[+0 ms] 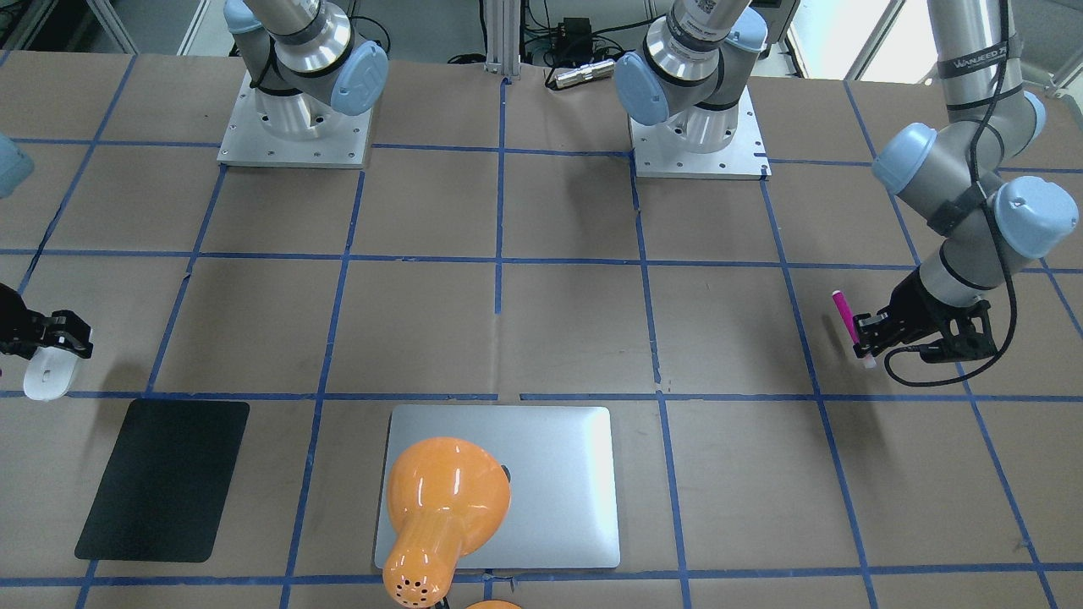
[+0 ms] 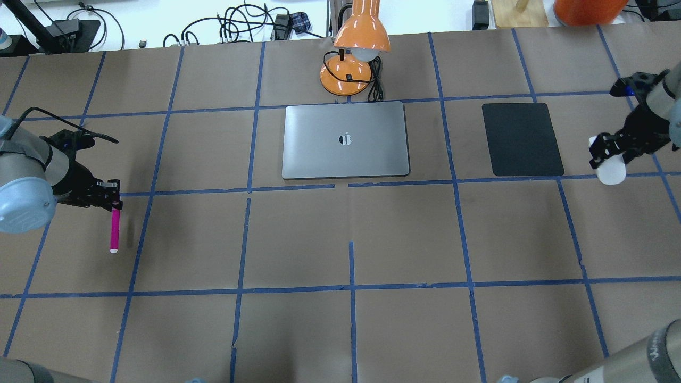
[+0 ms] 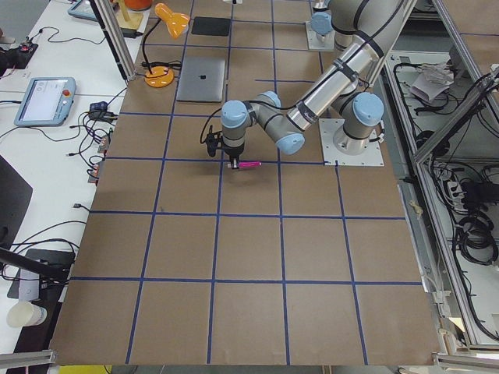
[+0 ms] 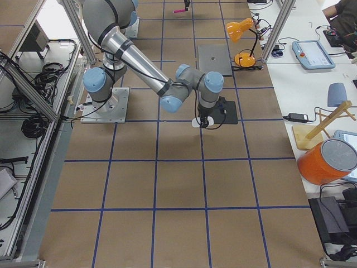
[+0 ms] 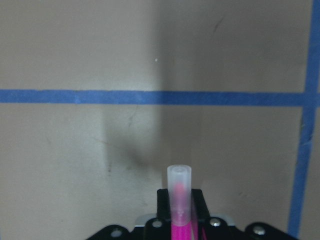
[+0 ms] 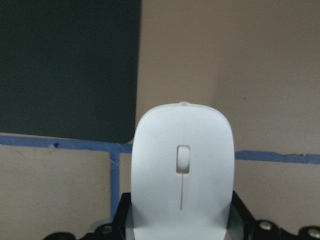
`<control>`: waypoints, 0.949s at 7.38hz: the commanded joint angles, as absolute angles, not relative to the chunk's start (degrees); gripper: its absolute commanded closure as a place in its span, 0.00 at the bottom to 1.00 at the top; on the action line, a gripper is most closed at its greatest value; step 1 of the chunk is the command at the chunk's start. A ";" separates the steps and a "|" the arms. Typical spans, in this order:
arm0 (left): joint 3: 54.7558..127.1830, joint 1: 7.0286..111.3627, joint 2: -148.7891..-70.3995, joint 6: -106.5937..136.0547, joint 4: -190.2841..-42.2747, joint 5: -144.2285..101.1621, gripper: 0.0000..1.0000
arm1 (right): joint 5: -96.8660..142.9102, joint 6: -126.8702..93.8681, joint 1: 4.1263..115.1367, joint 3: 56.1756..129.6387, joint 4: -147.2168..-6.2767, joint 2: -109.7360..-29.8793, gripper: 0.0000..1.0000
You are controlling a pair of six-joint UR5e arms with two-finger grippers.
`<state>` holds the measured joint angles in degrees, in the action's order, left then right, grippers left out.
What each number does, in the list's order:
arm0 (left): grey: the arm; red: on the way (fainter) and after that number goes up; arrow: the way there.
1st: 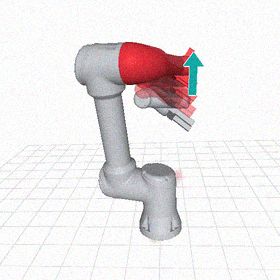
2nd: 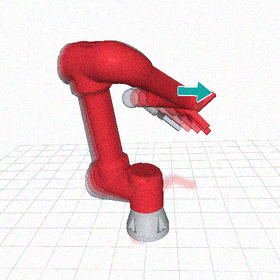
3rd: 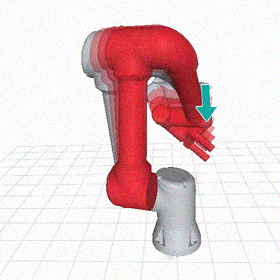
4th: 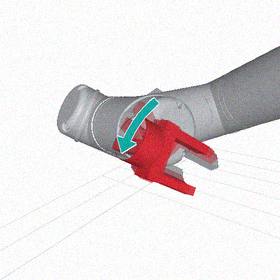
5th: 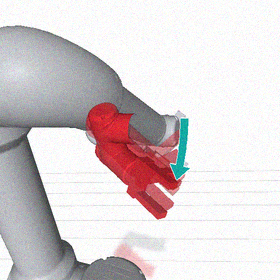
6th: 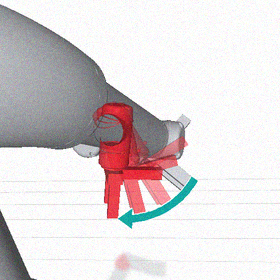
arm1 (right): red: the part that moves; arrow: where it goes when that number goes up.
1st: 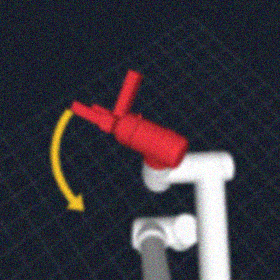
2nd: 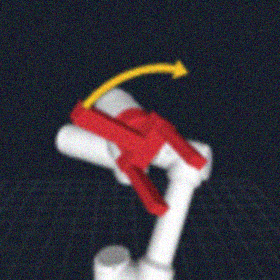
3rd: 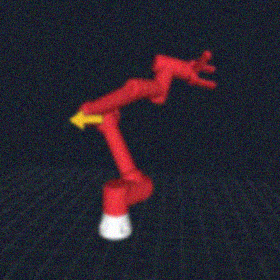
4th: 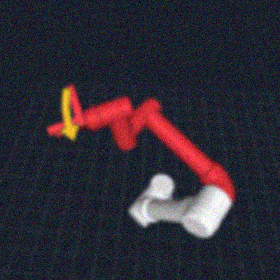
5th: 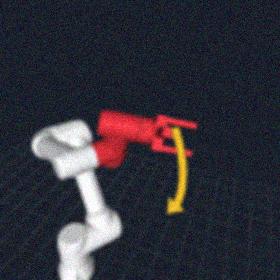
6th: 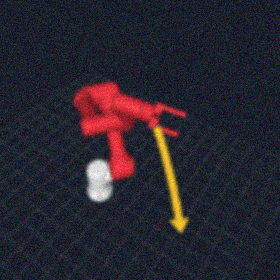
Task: Place pen and mouse around notebook
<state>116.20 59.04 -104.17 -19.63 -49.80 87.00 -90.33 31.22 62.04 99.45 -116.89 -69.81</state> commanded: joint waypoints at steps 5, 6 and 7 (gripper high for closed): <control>113.38 90.38 -103.62 50.76 -49.93 86.31 1.00 | -86.66 16.79 72.77 83.76 -115.31 -53.01 0.32; 113.38 96.09 -103.80 62.29 -49.83 86.40 1.00 | -86.75 16.79 72.77 83.93 -114.62 -52.56 0.00; 113.47 102.24 -105.02 72.15 -49.66 86.66 1.00 | -86.75 16.70 72.69 84.20 -114.44 -52.99 0.00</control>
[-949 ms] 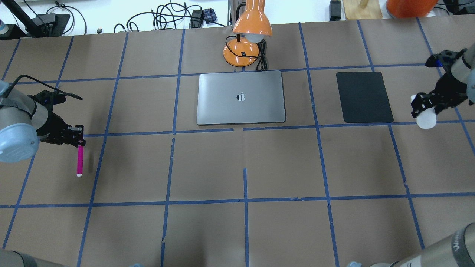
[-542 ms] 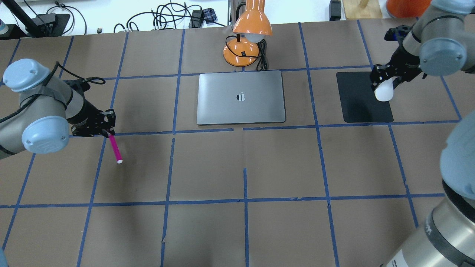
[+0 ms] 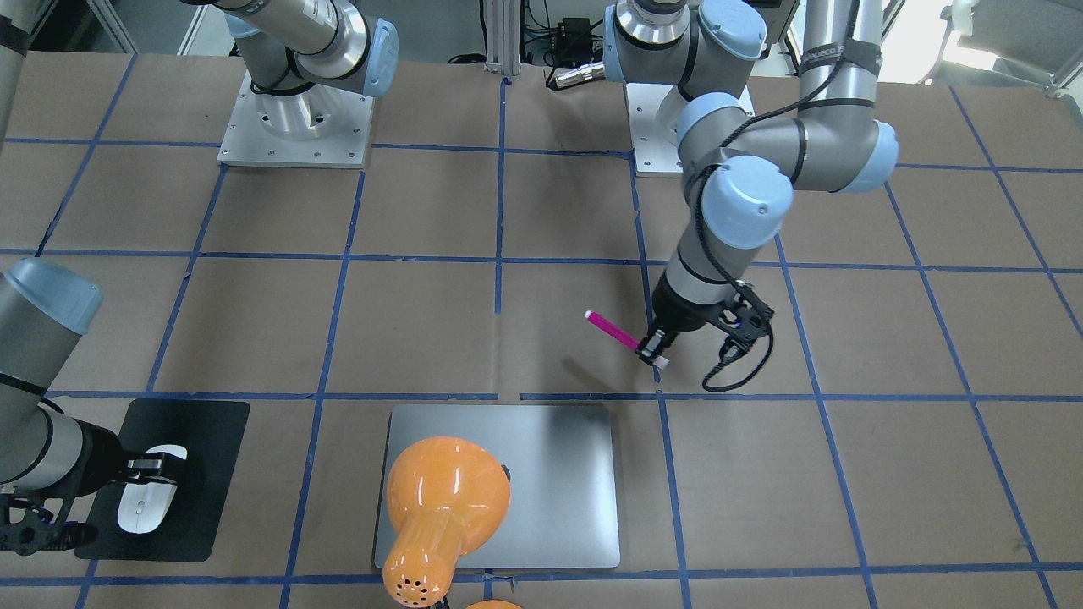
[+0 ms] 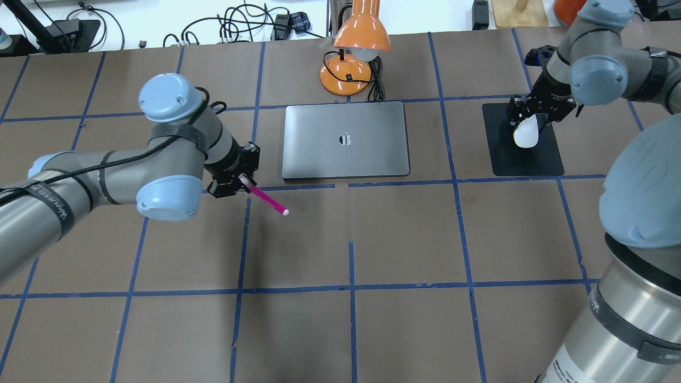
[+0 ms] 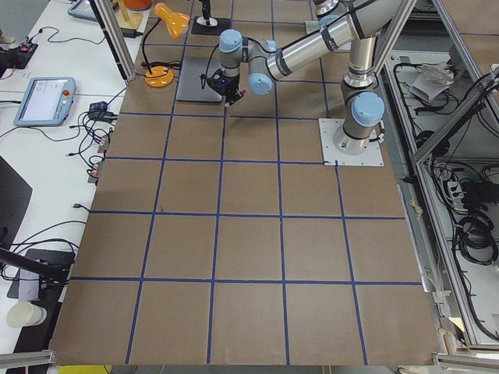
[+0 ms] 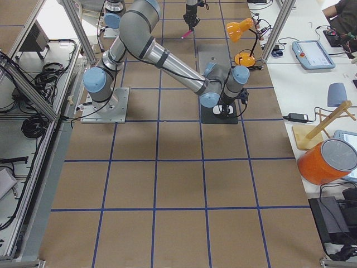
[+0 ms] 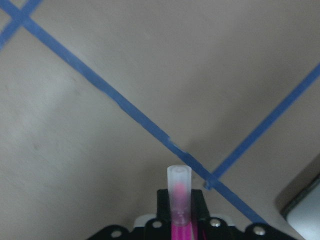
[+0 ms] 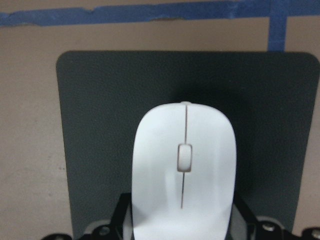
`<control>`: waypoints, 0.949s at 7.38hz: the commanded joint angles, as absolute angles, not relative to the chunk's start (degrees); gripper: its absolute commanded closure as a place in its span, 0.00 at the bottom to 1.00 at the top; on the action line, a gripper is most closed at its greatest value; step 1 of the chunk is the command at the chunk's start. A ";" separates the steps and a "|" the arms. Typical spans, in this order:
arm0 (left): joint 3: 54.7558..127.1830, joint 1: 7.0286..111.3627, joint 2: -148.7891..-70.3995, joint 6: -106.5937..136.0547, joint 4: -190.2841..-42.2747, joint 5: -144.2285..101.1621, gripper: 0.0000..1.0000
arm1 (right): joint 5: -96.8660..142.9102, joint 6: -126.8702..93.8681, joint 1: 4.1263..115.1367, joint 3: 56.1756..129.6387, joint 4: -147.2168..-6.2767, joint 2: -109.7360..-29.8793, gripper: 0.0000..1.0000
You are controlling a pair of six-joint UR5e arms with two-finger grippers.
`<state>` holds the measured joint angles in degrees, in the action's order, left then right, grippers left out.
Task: Place pen and mouse around notebook
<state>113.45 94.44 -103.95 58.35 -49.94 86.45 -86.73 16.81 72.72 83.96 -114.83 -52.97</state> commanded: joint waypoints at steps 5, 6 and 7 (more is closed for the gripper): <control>113.29 111.36 -110.90 94.92 -44.12 87.27 1.00 | -87.54 12.57 79.62 84.46 -98.04 -69.12 0.00; 113.12 111.36 -111.79 94.92 -44.03 87.28 1.00 | -87.10 12.57 79.89 86.12 -94.87 -72.65 0.00; 112.94 111.36 -111.97 95.01 -44.21 87.01 1.00 | -86.93 12.39 79.89 89.35 -94.05 -77.73 0.00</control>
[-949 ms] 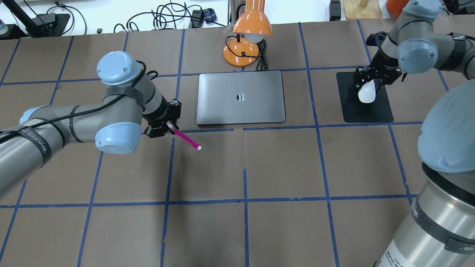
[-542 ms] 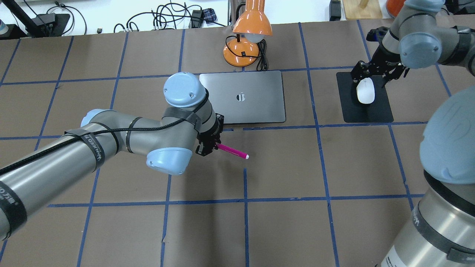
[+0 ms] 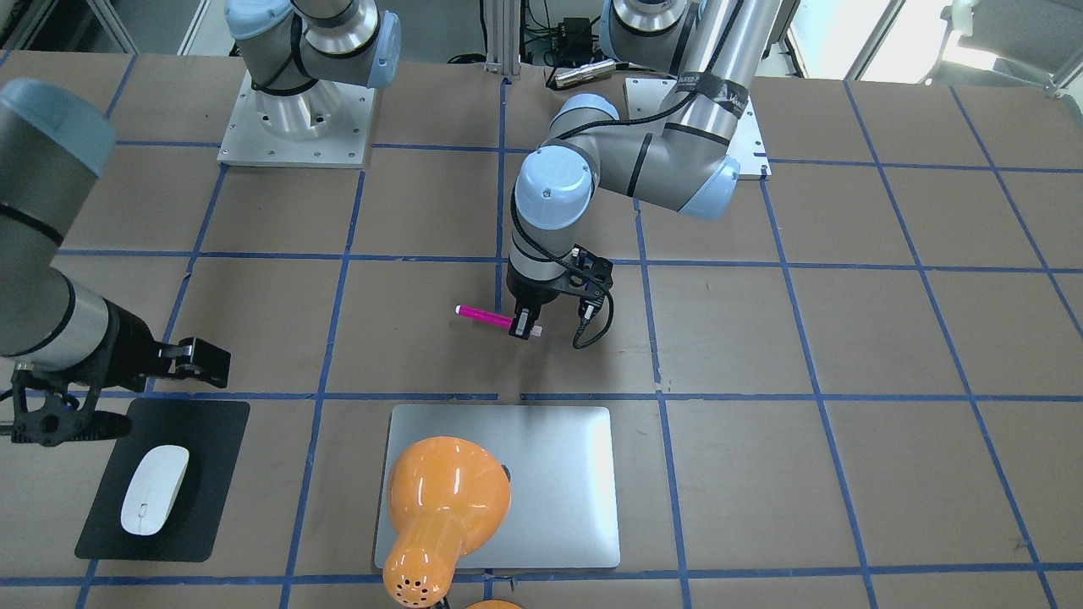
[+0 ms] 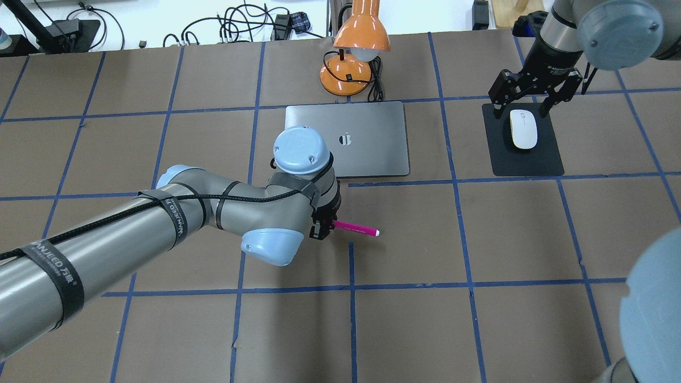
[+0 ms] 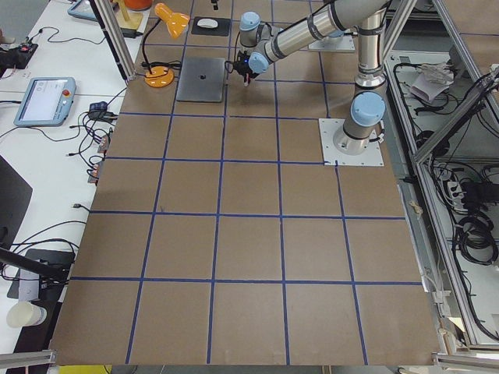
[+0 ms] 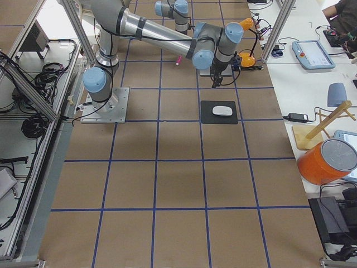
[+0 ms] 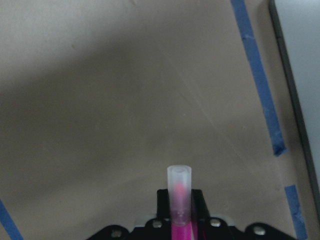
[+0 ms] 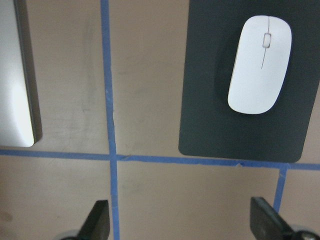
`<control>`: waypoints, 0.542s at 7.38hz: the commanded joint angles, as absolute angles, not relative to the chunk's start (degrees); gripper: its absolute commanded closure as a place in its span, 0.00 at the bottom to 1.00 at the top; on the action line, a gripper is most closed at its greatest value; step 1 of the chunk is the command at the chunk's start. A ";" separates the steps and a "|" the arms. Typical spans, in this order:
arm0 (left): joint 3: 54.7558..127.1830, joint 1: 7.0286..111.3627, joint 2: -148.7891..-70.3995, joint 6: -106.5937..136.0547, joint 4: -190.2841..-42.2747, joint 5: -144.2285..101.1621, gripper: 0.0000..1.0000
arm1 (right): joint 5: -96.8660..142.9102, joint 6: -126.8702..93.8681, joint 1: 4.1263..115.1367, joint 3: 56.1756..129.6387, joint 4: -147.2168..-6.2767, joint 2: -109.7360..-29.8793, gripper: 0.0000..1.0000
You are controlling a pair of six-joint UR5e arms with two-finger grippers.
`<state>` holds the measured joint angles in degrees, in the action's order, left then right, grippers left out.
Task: Place pen and mouse around notebook
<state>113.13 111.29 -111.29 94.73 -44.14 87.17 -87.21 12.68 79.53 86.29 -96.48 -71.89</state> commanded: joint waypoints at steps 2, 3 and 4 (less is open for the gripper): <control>112.77 111.18 -111.80 94.84 -44.47 86.66 0.00 | -86.84 7.92 80.85 90.54 -97.10 -85.58 0.00; 112.59 109.44 -110.23 93.44 -44.91 87.01 0.00 | -87.45 7.39 82.43 90.53 -97.73 -84.82 0.00; 112.50 108.21 -108.30 85.60 -45.78 87.01 0.00 | -87.36 6.95 82.88 90.01 -97.91 -84.73 0.00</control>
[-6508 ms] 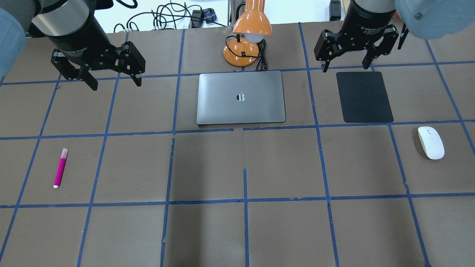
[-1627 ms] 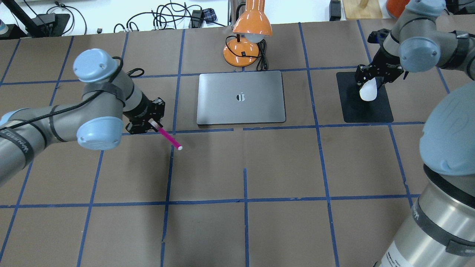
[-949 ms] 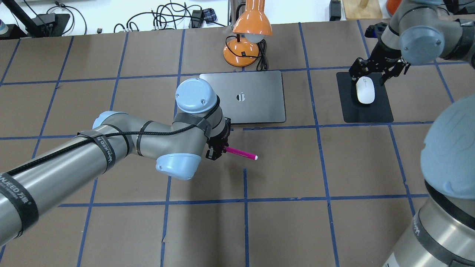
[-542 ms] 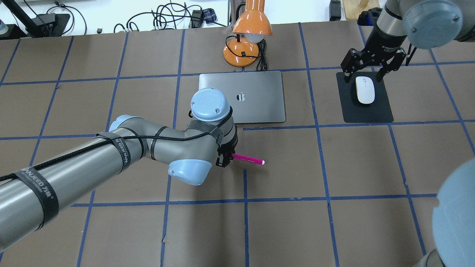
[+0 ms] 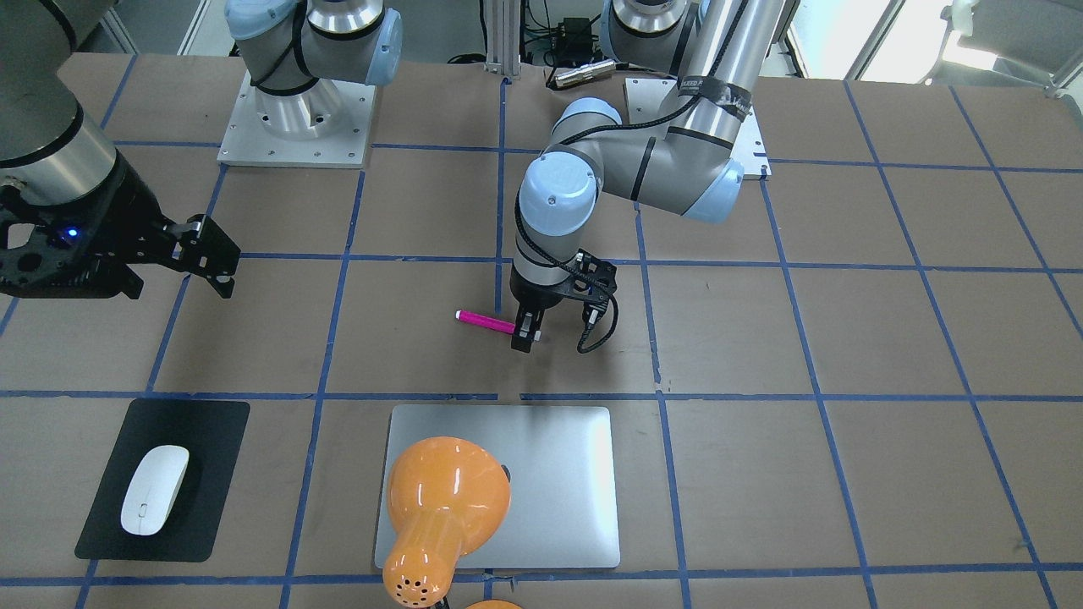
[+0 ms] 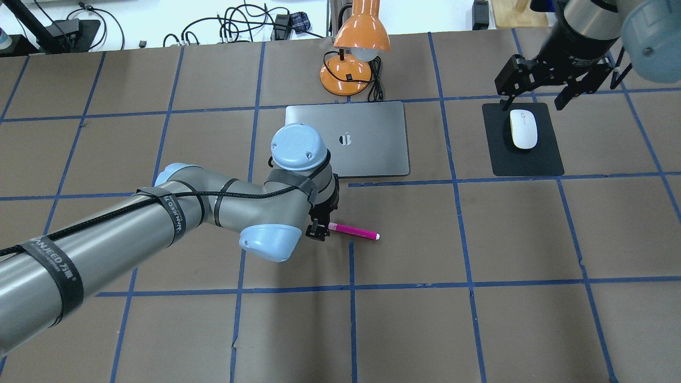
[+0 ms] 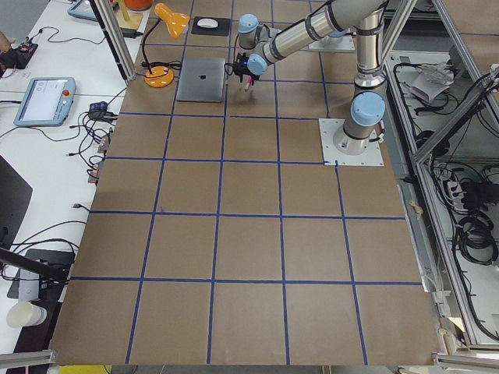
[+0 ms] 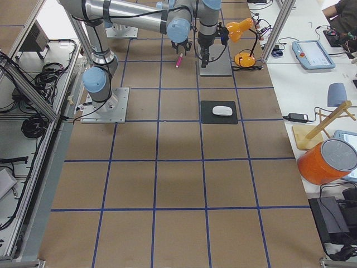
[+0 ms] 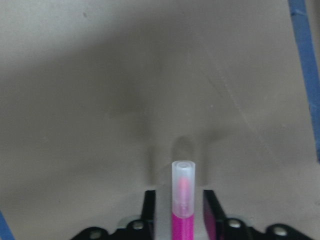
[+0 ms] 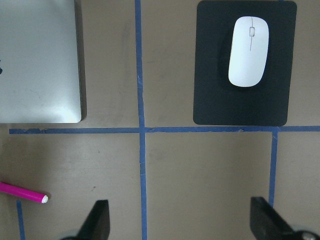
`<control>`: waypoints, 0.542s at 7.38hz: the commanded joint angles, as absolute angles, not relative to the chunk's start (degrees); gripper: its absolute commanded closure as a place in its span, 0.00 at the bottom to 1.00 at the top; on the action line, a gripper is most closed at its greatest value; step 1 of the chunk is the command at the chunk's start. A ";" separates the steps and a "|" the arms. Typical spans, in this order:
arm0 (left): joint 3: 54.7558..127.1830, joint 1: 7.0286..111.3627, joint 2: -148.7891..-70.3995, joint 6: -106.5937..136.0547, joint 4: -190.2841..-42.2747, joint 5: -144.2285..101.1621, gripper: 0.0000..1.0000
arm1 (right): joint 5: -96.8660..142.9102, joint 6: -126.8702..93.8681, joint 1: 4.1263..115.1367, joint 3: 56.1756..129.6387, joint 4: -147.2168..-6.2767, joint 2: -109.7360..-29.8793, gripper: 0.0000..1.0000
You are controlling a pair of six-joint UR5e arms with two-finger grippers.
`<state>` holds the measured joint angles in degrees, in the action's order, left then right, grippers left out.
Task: Place pen and mouse around notebook
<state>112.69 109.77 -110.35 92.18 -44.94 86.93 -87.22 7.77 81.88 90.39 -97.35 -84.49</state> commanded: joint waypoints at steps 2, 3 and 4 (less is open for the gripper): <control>108.93 104.53 -101.29 66.35 -57.30 86.67 0.00 | -87.27 1.44 87.07 89.83 -97.03 -84.38 0.00; 103.76 101.89 -98.12 55.05 -70.10 86.83 0.00 | -87.62 -1.03 89.54 90.00 -97.38 -84.03 0.00; 99.80 99.43 -95.30 41.97 -79.97 87.18 0.12 | -86.76 -0.53 89.47 89.65 -97.73 -83.94 0.00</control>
